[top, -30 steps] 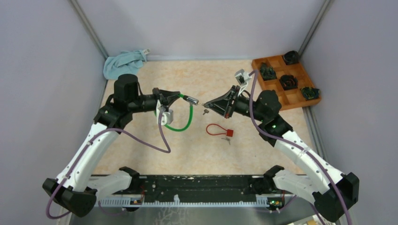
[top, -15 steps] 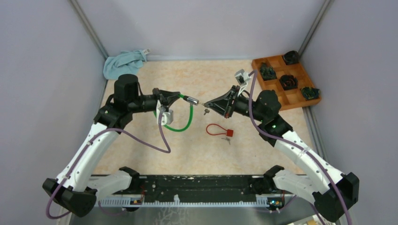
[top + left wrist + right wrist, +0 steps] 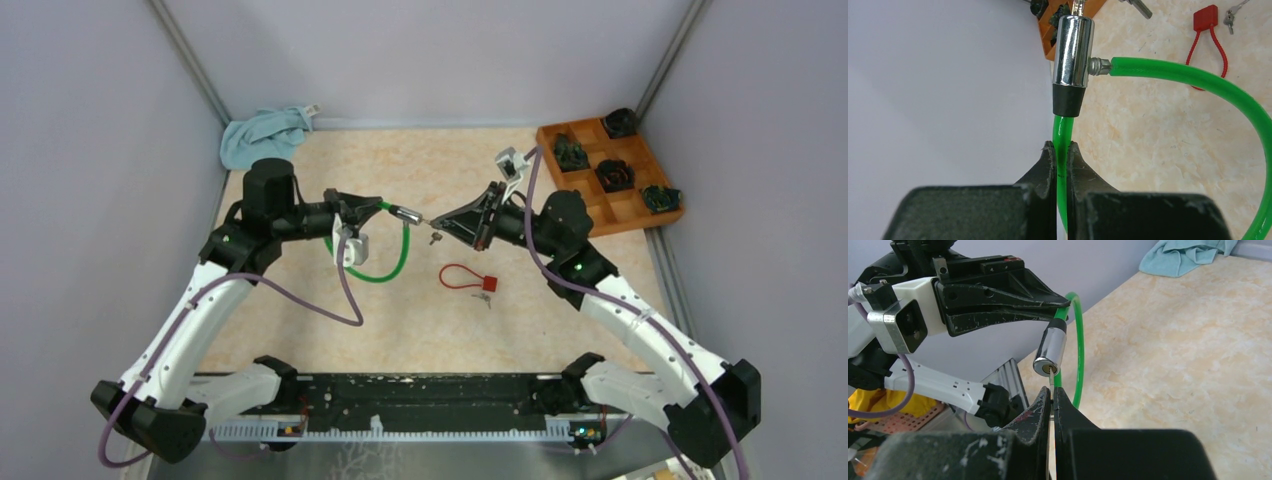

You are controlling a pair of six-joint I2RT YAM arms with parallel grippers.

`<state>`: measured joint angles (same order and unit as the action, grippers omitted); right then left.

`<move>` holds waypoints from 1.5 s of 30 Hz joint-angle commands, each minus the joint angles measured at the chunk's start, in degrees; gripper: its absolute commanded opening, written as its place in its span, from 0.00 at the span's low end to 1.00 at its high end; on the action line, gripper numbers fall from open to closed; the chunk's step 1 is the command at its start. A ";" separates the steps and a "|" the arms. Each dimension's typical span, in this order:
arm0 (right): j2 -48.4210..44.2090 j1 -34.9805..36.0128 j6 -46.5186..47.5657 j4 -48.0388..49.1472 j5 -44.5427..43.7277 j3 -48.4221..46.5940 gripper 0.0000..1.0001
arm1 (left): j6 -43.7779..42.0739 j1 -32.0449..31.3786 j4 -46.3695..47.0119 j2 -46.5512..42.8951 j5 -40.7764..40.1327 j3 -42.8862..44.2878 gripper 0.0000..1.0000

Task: Unlock with the key

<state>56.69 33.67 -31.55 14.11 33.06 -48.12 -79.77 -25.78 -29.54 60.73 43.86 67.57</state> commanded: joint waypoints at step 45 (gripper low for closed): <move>9.62 7.79 -32.17 34.37 -13.29 10.36 0.00 | -17.86 -13.15 23.72 -4.90 -12.28 -9.09 0.00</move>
<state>64.93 40.66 -57.32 38.37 22.09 -37.87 -97.65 -35.66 -14.70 57.08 20.93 59.11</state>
